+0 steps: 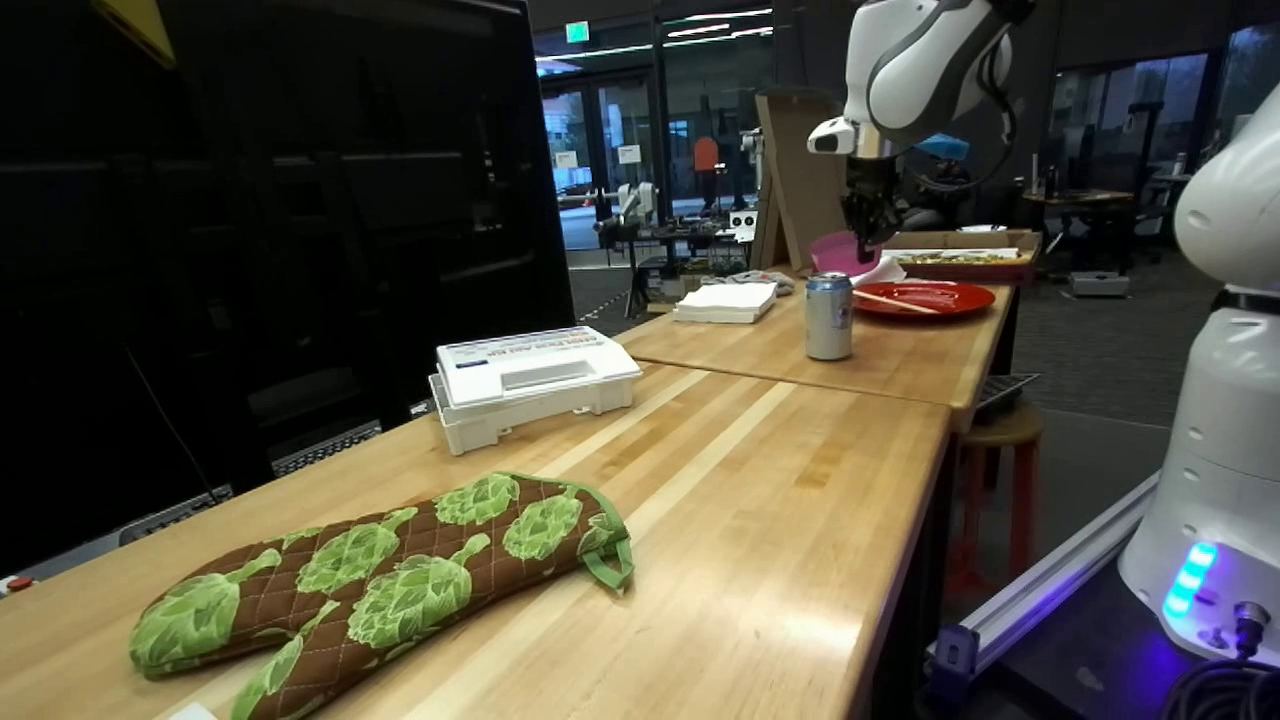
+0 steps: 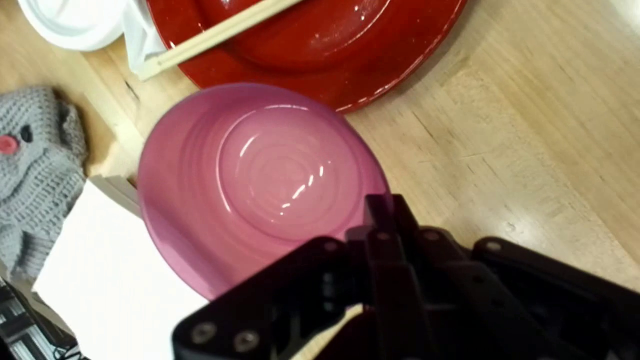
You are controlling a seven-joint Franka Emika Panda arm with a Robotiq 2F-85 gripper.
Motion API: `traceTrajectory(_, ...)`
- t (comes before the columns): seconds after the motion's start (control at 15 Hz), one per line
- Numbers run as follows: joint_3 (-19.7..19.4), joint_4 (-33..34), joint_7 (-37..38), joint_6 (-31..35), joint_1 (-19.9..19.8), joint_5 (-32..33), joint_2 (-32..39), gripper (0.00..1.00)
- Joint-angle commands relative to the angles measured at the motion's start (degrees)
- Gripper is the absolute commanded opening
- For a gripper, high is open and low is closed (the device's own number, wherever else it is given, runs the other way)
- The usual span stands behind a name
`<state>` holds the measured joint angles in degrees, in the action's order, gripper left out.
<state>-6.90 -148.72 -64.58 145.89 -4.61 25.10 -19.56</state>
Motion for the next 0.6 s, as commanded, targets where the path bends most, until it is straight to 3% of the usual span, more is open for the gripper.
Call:
traceTrajectory(0.0,-0.7,-2.5,-6.0,2.0,2.4,-0.6,-1.9,0.01)
traceTrajectory(0.53,-1.4,-1.5,-20.3,-0.5,6.6,-8.5,0.6,0.01)
